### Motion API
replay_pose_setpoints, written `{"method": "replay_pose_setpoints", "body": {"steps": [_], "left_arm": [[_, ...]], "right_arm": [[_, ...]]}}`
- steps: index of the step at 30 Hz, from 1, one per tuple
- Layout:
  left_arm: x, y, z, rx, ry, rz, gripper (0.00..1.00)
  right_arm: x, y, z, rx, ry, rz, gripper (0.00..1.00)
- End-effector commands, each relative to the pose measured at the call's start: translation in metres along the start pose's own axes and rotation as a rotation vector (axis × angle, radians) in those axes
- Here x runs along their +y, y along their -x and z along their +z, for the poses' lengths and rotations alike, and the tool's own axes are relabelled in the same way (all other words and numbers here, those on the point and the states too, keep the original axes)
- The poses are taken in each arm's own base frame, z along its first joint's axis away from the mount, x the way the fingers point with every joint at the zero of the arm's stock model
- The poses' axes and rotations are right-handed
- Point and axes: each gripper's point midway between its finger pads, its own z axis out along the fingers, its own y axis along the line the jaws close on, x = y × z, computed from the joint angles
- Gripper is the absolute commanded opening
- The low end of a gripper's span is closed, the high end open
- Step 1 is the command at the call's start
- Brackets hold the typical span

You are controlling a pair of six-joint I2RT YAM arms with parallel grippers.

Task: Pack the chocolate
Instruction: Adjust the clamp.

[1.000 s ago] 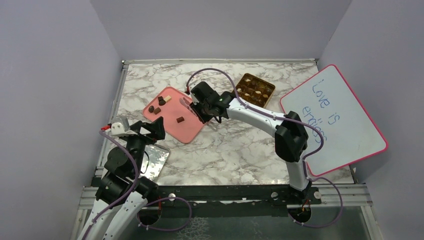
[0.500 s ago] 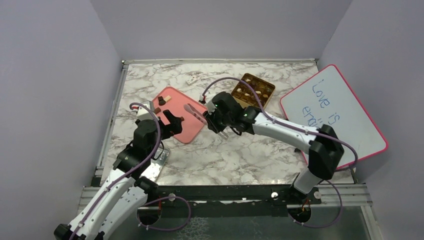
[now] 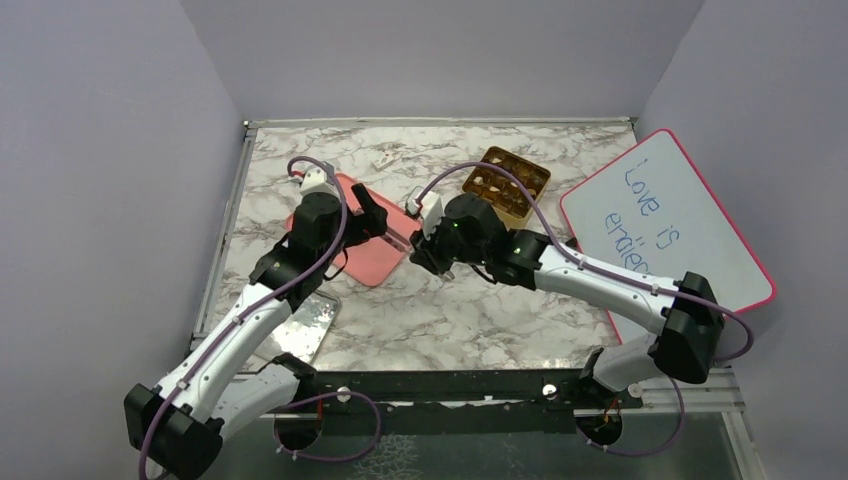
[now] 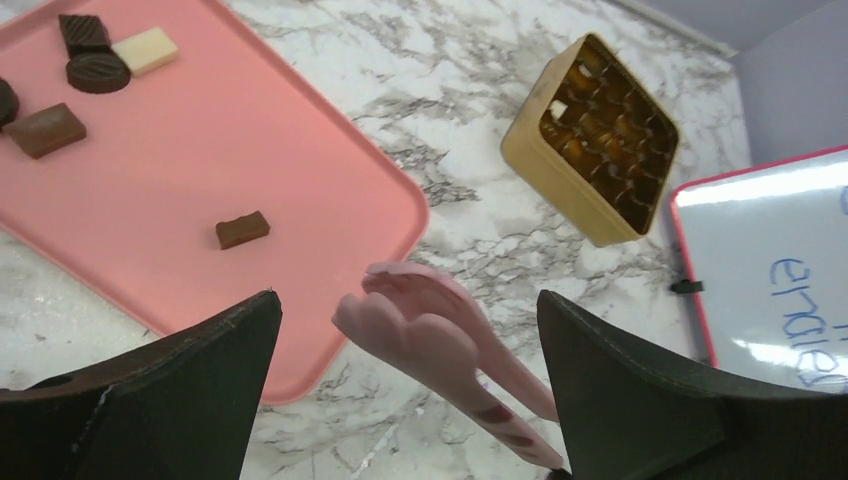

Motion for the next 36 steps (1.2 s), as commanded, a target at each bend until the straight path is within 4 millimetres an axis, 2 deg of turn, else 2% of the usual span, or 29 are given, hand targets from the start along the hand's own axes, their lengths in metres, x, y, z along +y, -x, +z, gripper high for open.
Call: {"method": "replay_pose_setpoints", "body": {"steps": [1, 4, 8, 14, 17, 19, 22, 25, 28, 32, 36], "left_arm": [[0.032, -0.025, 0.012, 0.086, 0.130, 0.082, 0.99], [0.047, -0.041, 0.011, 0.131, 0.175, 0.106, 0.99], [0.055, -0.047, 0.005, 0.124, 0.185, 0.100, 0.99], [0.060, -0.056, 0.004, 0.138, 0.175, 0.119, 0.99], [0.055, -0.045, -0.003, 0.102, 0.150, 0.129, 0.99], [0.048, -0.031, -0.011, 0.056, 0.121, 0.135, 0.99], [0.038, -0.007, -0.028, -0.028, 0.071, 0.146, 0.99], [0.037, 0.008, -0.044, -0.113, 0.046, 0.151, 0.99], [0.047, 0.018, -0.060, -0.209, 0.048, 0.154, 0.99], [0.057, 0.017, -0.069, -0.263, 0.048, 0.173, 0.99], [0.058, 0.021, -0.074, -0.284, 0.046, 0.182, 0.99]], "right_arm": [[-0.011, 0.026, -0.017, -0.075, -0.080, -0.011, 0.31], [-0.016, 0.033, -0.023, -0.104, -0.113, -0.004, 0.31], [-0.012, 0.037, -0.026, -0.150, -0.099, 0.008, 0.32], [-0.008, 0.027, -0.013, -0.098, -0.071, 0.016, 0.32], [-0.012, 0.019, -0.003, -0.079, -0.084, 0.004, 0.32], [-0.019, 0.013, 0.005, -0.057, -0.119, -0.010, 0.32], [-0.024, 0.007, 0.019, -0.029, -0.137, -0.021, 0.33], [-0.024, 0.003, 0.034, -0.016, -0.132, -0.034, 0.33], [-0.028, 0.002, 0.047, -0.008, -0.139, -0.055, 0.33], [-0.031, -0.004, 0.063, 0.020, -0.145, -0.056, 0.37], [-0.035, -0.009, 0.076, 0.041, -0.156, -0.065, 0.37]]}}
